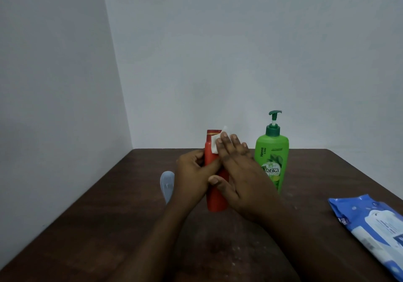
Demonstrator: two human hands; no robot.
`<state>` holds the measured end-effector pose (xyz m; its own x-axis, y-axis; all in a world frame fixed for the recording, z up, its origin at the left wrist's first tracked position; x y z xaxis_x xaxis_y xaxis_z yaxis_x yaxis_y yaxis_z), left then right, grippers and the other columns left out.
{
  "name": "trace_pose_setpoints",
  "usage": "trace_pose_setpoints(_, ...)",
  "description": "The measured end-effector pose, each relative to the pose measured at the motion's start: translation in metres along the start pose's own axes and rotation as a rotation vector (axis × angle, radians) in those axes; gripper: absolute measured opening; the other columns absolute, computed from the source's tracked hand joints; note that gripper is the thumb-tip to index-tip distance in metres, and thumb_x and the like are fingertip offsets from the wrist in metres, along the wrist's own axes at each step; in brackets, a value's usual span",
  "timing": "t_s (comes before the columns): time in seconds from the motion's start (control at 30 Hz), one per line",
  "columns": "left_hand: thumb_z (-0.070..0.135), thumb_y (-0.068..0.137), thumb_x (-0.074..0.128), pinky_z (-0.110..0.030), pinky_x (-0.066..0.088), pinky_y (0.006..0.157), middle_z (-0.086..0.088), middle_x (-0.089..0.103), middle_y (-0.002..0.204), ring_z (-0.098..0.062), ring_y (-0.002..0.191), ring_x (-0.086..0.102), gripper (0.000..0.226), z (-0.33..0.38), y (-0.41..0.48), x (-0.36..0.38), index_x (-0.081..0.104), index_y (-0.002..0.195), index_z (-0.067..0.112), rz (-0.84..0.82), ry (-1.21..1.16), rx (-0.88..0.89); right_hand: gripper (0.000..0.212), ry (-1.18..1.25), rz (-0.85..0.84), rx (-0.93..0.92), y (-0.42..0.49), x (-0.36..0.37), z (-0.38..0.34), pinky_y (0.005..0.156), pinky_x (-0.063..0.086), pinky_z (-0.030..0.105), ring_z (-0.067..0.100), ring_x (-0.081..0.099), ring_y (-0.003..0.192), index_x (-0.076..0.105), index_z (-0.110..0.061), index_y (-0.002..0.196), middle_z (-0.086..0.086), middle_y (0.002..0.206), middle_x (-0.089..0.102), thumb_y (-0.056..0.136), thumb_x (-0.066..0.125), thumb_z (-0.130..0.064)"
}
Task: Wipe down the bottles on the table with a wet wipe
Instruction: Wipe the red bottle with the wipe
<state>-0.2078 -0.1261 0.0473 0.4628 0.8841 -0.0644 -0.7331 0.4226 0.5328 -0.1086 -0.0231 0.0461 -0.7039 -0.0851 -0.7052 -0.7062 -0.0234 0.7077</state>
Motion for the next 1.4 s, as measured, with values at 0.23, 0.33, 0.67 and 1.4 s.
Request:
trace_pose_setpoints(0.23, 0.024, 0.093, 0.078, -0.038, 0.063, 0.076, -0.005, 0.080, 0.089, -0.021, 0.085, 0.077, 0.015, -0.008, -0.002, 0.008, 0.080, 0.100, 0.011, -0.180, 0.003, 0.000, 0.075, 0.073, 0.078, -0.019, 0.001, -0.013, 0.008, 0.130, 0.006, 0.040, 0.017, 0.002, 0.160, 0.022, -0.011, 0.163, 0.003, 0.172, 0.013, 0.106, 0.025, -0.060)
trace_pose_setpoints(0.33, 0.031, 0.091, 0.079, -0.052, 0.063, 0.081, -0.005, 0.080, 0.091, -0.025, 0.087, 0.077, 0.020, -0.011, -0.005, 0.013, 0.080, 0.099, 0.013, -0.295, 0.054, 0.007, 0.070, 0.180, 0.167, 0.013, 0.001, -0.022, 0.017, 0.129, 0.014, 0.039, 0.014, 0.026, 0.155, 0.045, -0.009, 0.153, 0.004, 0.162, 0.041, 0.107, 0.026, -0.058)
trace_pose_setpoints(0.67, 0.020, 0.088, 0.083, -0.054, 0.062, 0.090, -0.009, 0.081, 0.103, -0.028, 0.099, 0.078, 0.025, -0.005, -0.004, 0.009, 0.078, 0.110, 0.009, -0.351, -0.092, -0.109, 0.051, 0.744, 0.264, 0.287, -0.002, -0.041, 0.048, 0.094, 0.054, 0.020, 0.003, 0.068, 0.114, 0.074, -0.019, 0.124, -0.011, 0.117, 0.076, 0.100, 0.045, -0.053)
trace_pose_setpoints(1.4, 0.018, 0.088, 0.083, -0.050, 0.062, 0.092, -0.010, 0.080, 0.108, -0.029, 0.101, 0.077, 0.030, -0.006, -0.013, 0.022, 0.077, 0.116, 0.009, -0.467, -0.051, -0.113, 0.058, 0.817, 0.099, 0.183, -0.002, -0.040, 0.040, 0.107, 0.050, 0.034, 0.008, 0.062, 0.128, 0.069, -0.022, 0.131, -0.011, 0.133, 0.070, 0.100, 0.043, -0.063)
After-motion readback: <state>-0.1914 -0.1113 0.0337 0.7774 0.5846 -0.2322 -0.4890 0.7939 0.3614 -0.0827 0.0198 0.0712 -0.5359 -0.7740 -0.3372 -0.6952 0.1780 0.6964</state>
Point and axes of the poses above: each hand's wrist, its own y-axis towards the middle knuckle, its own x-axis out of the palm, z = x × y, the point moved 4 cm from there along y, towards the middle knuckle
